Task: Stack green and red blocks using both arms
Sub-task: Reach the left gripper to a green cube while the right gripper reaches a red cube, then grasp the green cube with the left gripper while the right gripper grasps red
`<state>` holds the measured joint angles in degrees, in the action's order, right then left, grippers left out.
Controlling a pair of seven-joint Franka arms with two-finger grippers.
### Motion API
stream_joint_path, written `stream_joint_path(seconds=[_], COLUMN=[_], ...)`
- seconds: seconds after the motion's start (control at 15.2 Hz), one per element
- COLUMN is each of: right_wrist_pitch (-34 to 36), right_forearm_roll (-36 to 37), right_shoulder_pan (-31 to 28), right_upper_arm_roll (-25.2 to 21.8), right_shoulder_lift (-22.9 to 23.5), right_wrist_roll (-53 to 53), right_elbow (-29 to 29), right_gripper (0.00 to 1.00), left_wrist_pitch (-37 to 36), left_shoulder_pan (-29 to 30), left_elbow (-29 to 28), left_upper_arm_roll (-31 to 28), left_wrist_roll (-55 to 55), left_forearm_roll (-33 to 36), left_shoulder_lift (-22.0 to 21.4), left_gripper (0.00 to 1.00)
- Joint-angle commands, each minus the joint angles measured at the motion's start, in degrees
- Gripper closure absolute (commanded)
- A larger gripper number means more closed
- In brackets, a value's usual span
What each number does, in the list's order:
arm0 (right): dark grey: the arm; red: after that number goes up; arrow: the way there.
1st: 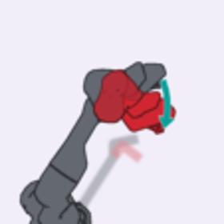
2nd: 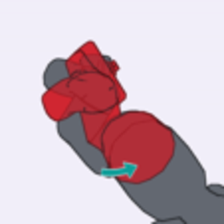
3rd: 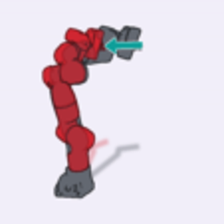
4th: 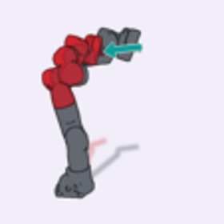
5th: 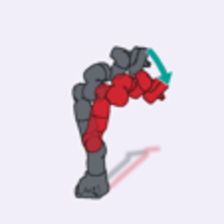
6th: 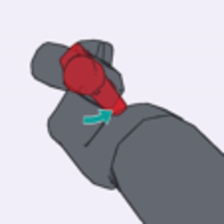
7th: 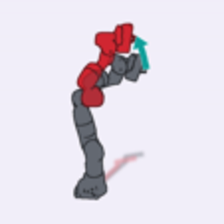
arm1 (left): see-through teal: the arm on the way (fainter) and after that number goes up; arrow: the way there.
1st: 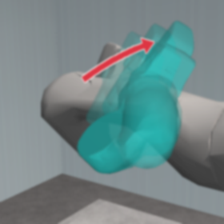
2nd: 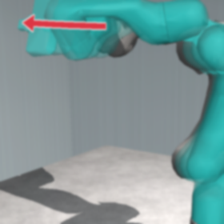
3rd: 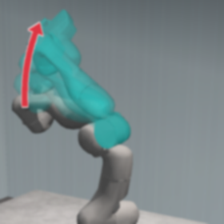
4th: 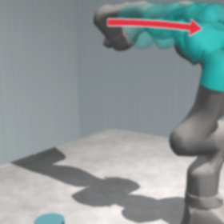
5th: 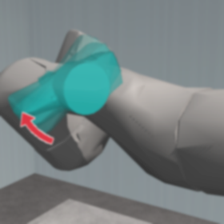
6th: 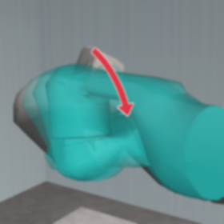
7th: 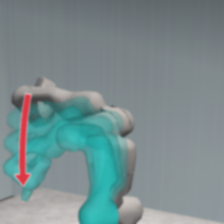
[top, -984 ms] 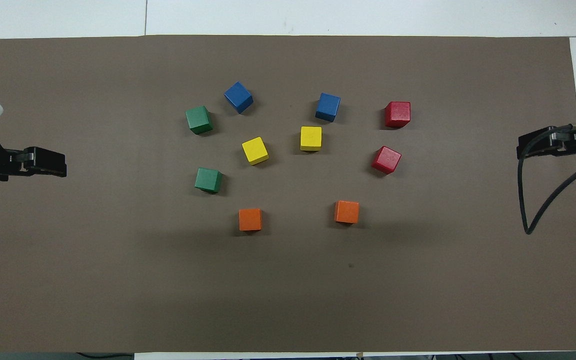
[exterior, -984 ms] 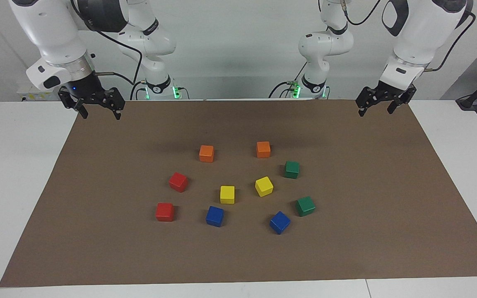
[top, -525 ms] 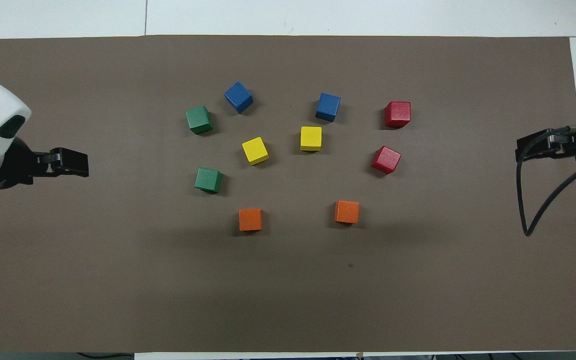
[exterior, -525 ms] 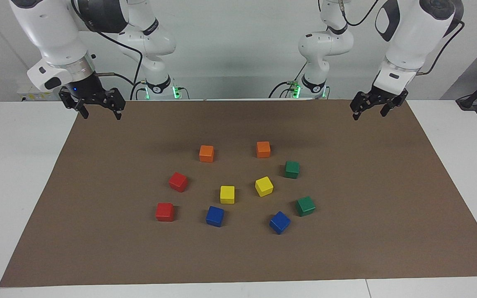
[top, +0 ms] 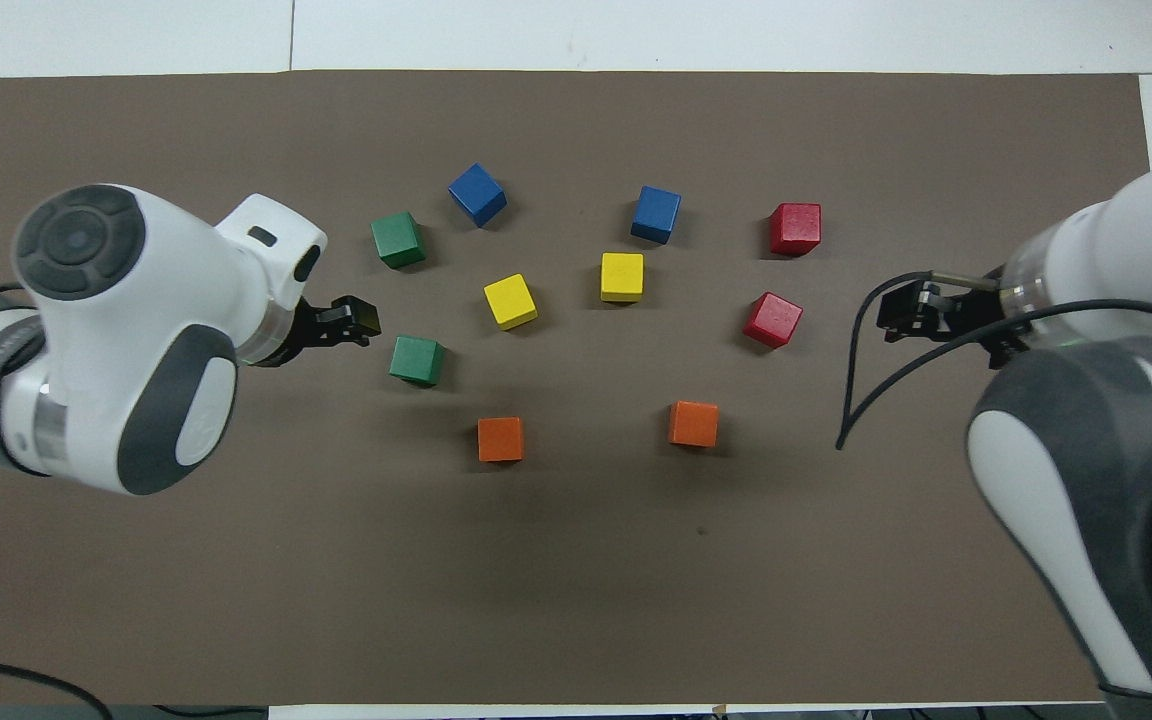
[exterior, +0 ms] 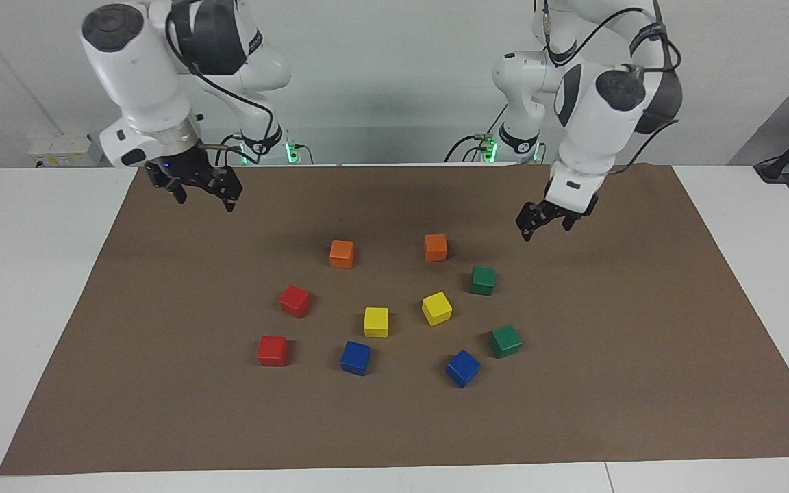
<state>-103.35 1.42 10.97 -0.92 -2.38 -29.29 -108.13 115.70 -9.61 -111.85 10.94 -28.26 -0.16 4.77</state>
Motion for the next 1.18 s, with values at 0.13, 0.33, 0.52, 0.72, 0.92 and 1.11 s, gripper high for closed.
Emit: stream_joint_path(seconds=[0.13,0.33,0.52,0.72,0.92,1.11], right_wrist_pitch=[-10.97,-20.2,-24.61,-29.0,-31.99,-34.01], right_forearm_roll=[-1.42,-1.42,-1.42,-1.42,-1.42,-1.42], right_shoulder_pan=[1.16,2.83,2.83,3.44,5.03,5.03], right_upper_arm_roll=[0.04,0.04,0.04,0.04,0.04,0.04], right_shoulder_lift=[5.0,8.08,11.24,14.06,16.35,18.02], right_wrist_roll=[-6.57,-7.97,-9.03,-10.69,-12.54,-12.55], right_elbow=[-4.36,-8.22,-8.41,-8.41,-8.15,-7.8], right_gripper=[0.0,0.0,0.0,0.0,0.0,0.0], left_wrist_pitch=[6.98,10.68,11.21,11.22,11.57,11.31], left_shoulder_pan=[-2.78,-5.23,-5.24,-5.24,-5.15,-5.24], left_elbow=[-0.04,0.66,0.4,-0.13,-0.13,0.13], left_upper_arm_roll=[-0.92,-1.0,-0.92,-0.92,-0.92,-0.92], left_wrist_roll=[-0.13,-0.22,-0.13,-0.13,-0.13,-0.22], left_forearm_roll=[-0.02,0.07,0.07,-0.02,-0.02,-0.02], left_shoulder_lift=[7.34,12.19,12.37,12.46,12.89,13.6], left_gripper=[0.0,0.0,0.0,0.0,0.27,0.54])
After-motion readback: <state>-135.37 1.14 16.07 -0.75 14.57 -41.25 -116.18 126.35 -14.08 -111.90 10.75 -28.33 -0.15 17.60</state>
